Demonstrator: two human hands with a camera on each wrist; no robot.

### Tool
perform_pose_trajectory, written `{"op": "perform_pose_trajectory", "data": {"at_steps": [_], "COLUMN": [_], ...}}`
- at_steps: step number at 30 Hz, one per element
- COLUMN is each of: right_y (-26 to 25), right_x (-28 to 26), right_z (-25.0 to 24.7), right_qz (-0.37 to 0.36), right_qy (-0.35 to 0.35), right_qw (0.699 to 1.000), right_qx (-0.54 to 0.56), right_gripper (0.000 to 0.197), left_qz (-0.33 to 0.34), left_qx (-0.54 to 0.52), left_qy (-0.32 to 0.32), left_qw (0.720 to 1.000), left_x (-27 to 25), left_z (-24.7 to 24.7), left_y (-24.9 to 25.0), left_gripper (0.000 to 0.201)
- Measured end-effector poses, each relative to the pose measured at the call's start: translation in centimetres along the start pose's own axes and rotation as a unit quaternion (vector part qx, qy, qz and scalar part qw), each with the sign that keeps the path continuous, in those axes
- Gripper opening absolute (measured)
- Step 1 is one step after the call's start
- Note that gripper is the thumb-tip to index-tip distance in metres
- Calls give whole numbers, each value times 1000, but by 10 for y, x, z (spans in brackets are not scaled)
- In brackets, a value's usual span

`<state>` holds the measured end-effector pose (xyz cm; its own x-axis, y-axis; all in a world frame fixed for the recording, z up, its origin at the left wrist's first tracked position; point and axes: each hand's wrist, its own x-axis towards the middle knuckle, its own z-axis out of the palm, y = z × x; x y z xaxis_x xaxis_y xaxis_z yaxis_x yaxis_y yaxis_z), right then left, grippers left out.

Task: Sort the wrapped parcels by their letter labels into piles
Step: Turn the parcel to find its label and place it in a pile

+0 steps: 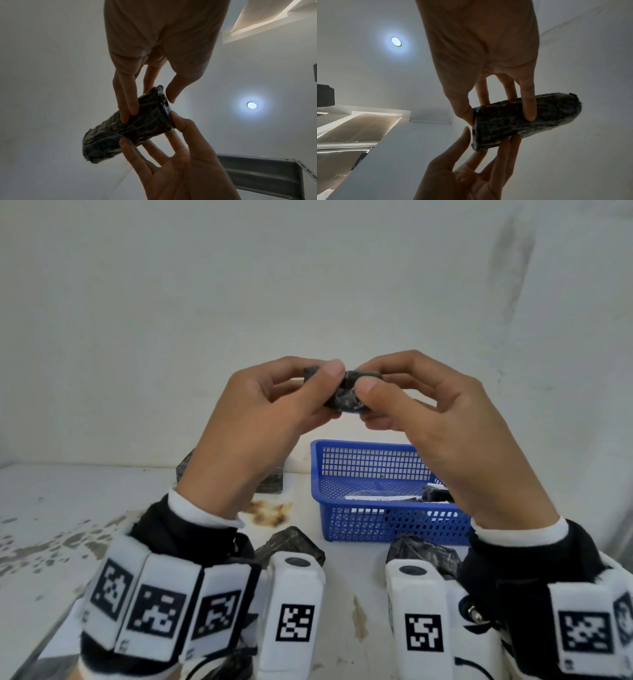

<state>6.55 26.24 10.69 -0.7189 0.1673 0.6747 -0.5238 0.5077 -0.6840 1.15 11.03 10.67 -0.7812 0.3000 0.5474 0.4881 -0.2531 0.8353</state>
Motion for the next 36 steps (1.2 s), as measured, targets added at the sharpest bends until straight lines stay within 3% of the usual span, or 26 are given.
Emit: {"op": "perform_pose_trajectory", "data": {"at_steps": [3,7,11,17,20,23,28,31,36], "right_y": [-3,-4,-1,2,3,7,11,11,9], "right_x": [-2,-1,-1,-2,-2,0,3,3,2], "right_z": [0,-2,-2,0,1,2,6,8,8], "right_qz": [-1,9,-10,-34,-20,-3,36,22,20], "right_qy": [-10,-31,-35,-23,-28,-24,-23,-17,-16], "right_qw": [1000,999,998,997,997,998,999,1000,999], "right_qx": [0,22,49,58,65,49,9,-2,-23], "right_gripper": [12,8,13,58,74,82,74,51,33], "left_qz": [-2,-13,-15,-33,-23,-4,-7,-13,8], "left_qx": [5,15,50,47,45,47,37,37,41], "left_qy": [-11,-2,16,10,15,12,8,11,26], "left_qw": [1000,1000,999,998,999,999,999,999,999], "left_x": [0,1,4,5,5,5,4,4,4], "left_z": [0,0,-2,-3,-1,-2,-2,0,-1], "left_y": [0,-1,-7,-9,-10,-10,-10,-10,-11], "left_gripper": [21,33,5,47,49,33,23,22,12]}}
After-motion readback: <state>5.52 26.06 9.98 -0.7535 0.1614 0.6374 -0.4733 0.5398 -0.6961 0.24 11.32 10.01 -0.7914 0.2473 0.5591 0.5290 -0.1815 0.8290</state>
